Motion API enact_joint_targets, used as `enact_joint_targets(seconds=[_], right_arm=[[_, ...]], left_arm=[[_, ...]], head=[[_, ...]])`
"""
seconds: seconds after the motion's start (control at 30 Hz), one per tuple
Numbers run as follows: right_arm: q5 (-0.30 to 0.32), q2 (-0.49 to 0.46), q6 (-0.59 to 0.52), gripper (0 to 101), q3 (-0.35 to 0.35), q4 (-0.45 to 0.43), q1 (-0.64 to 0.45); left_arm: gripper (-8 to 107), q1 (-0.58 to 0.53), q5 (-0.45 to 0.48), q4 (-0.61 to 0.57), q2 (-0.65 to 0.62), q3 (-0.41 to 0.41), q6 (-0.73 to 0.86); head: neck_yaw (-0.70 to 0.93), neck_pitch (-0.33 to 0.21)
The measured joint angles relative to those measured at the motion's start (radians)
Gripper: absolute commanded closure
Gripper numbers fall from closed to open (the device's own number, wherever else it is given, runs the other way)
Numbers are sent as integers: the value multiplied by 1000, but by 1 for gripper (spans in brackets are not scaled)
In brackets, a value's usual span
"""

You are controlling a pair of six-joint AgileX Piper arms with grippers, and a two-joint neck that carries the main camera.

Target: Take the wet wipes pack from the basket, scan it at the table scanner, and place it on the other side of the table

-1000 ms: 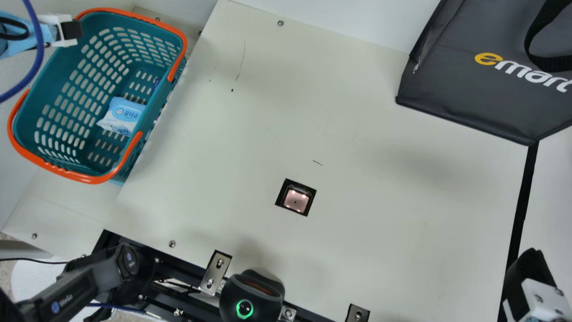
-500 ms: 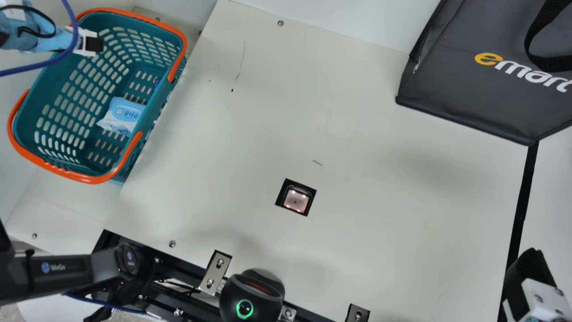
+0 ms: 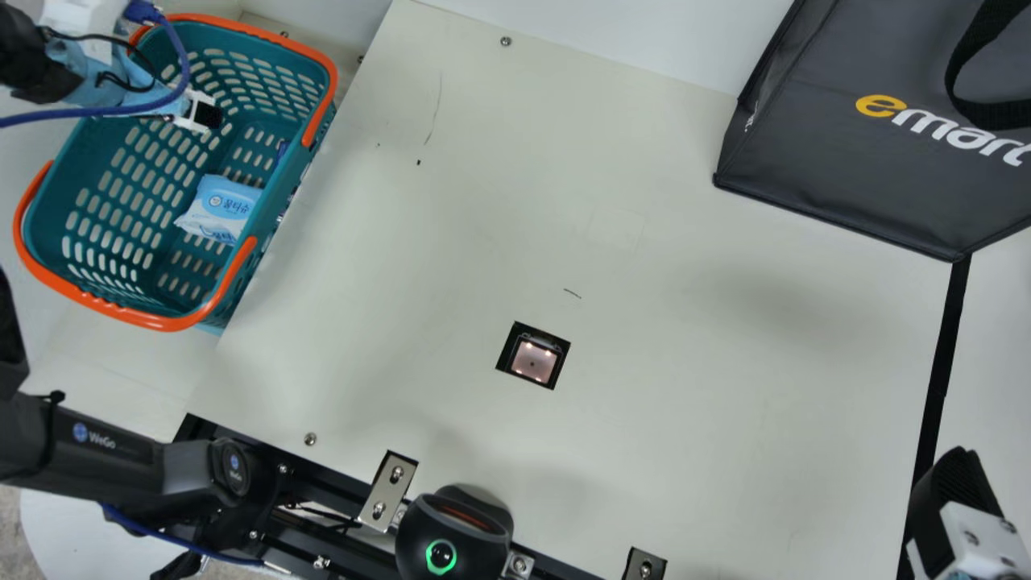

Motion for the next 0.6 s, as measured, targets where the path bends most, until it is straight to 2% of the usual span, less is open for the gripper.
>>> enact_joint_targets(seconds=[0.23, 0.6], right_arm=[[1, 0, 0, 6, 0, 0, 0], [1, 0, 0, 6, 0, 0, 0]], left_arm=[[9, -10, -19, 36, 22, 40, -13], [9, 0, -68, 59, -2, 158, -55]], head=[[0, 0], [-2, 0]])
